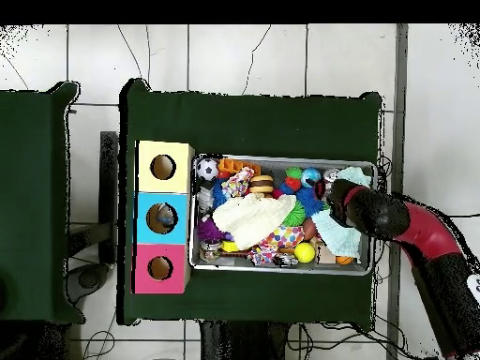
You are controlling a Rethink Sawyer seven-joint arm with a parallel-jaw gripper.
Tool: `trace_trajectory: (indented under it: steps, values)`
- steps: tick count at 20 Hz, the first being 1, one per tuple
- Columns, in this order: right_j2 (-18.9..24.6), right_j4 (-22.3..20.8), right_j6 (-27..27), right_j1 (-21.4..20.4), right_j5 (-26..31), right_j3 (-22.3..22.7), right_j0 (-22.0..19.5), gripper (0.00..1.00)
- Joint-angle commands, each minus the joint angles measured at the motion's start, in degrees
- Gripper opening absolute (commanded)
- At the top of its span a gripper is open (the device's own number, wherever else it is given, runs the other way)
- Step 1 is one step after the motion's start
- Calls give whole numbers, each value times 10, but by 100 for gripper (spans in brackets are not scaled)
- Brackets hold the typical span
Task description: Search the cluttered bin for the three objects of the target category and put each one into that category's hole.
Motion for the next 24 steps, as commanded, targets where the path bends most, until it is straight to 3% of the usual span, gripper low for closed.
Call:
trace_trajectory:
  steps: [1, 14, 24]
  values:
    - [8, -23, -76, 39, 3, -58, 4, 100]
    - [2, -31, -99, 32, 34, -71, 10, 100]
    - [-33, -27, -95, 21, 119, -95, 49, 100]
